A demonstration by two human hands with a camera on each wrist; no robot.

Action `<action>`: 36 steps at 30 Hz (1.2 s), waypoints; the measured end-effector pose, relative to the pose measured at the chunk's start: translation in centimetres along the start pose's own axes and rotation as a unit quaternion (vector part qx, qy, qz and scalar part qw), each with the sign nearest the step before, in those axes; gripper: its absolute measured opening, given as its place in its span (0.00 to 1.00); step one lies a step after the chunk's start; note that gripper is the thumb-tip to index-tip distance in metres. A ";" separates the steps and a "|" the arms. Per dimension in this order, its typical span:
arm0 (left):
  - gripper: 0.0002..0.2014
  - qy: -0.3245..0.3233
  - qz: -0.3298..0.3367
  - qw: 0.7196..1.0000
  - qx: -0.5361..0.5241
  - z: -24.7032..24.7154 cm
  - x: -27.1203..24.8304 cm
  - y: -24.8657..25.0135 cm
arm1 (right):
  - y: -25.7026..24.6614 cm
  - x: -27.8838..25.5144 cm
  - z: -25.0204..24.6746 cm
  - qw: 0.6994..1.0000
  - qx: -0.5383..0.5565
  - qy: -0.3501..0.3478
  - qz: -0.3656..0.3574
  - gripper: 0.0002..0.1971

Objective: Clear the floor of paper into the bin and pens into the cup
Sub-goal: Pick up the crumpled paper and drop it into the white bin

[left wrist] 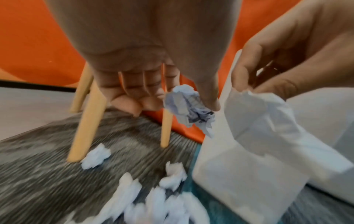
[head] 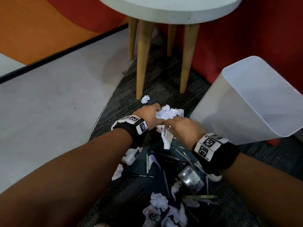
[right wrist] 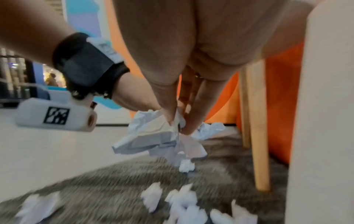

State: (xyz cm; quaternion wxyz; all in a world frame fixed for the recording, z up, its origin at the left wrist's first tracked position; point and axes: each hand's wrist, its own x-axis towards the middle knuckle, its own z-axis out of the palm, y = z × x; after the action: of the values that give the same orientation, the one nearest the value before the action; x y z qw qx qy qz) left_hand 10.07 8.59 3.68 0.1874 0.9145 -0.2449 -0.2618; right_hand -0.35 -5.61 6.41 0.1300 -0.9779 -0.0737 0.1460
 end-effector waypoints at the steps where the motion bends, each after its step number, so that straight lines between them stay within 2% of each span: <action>1: 0.22 0.016 0.009 1.000 -0.013 -0.8 0.2 1.3 | 0.6 -0.6 -2.0 0.999 0.013 0.034 0.003 0.12; 4: 0.25 0.068 0.036 0.996 -0.039 -3.6 0.3 5.0 | 2.9 -3.2 -7.5 0.986 0.042 0.161 -0.001 0.06; 5: 0.25 0.084 0.045 0.994 -0.046 -4.5 0.2 6.1 | 3.7 -4.0 -9.0 0.982 0.037 0.185 0.018 0.06; 7: 0.24 0.112 0.062 0.990 -0.053 -6.1 0.1 8.2 | 5.5 -5.7 -11.5 0.973 0.031 0.214 0.077 0.05; 10: 0.23 0.148 0.083 0.984 -0.058 -7.9 0.2 10.9 | 8.0 -7.8 -14.1 0.944 0.059 0.294 0.139 0.06; 13: 0.23 0.162 0.109 0.978 -0.073 -8.8 0.5 13.3 | 10.2 -9.2 -15.4 0.910 0.080 0.361 0.187 0.08; 15: 0.23 0.166 0.123 0.976 -0.073 -8.9 0.5 14.8 | 11.2 -9.7 -15.7 0.897 0.082 0.380 0.209 0.08; 22: 0.22 0.172 0.152 0.968 -0.097 -7.9 0.4 18.8 | 13.8 -10.6 -14.6 0.889 0.117 0.353 0.267 0.07; 28: 0.19 0.173 0.168 0.967 -0.087 -7.1 0.3 20.3 | 15.2 -11.5 -14.4 0.887 0.125 0.337 0.289 0.05; 31: 0.20 0.174 0.175 0.966 -0.078 -6.8 0.2 21.0 | 15.2 -11.7 -14.3 0.898 0.113 0.288 0.314 0.02; 34: 0.23 0.172 0.179 0.967 -0.061 -6.8 0.2 21.9 | 14.7 -12.0 -13.9 0.912 0.102 0.210 0.337 0.07; 36: 0.25 0.166 0.180 0.968 -0.050 -6.8 0.2 22.6 | 14.4 -12.2 -14.0 0.906 0.094 0.224 0.347 0.09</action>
State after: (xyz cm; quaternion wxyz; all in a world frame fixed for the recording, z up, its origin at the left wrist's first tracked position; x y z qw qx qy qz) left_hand 6.19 -8.35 19.64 0.3150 0.8757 -0.3571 -0.0802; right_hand -6.07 -24.86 18.61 0.1761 -0.9319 0.3152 -0.0351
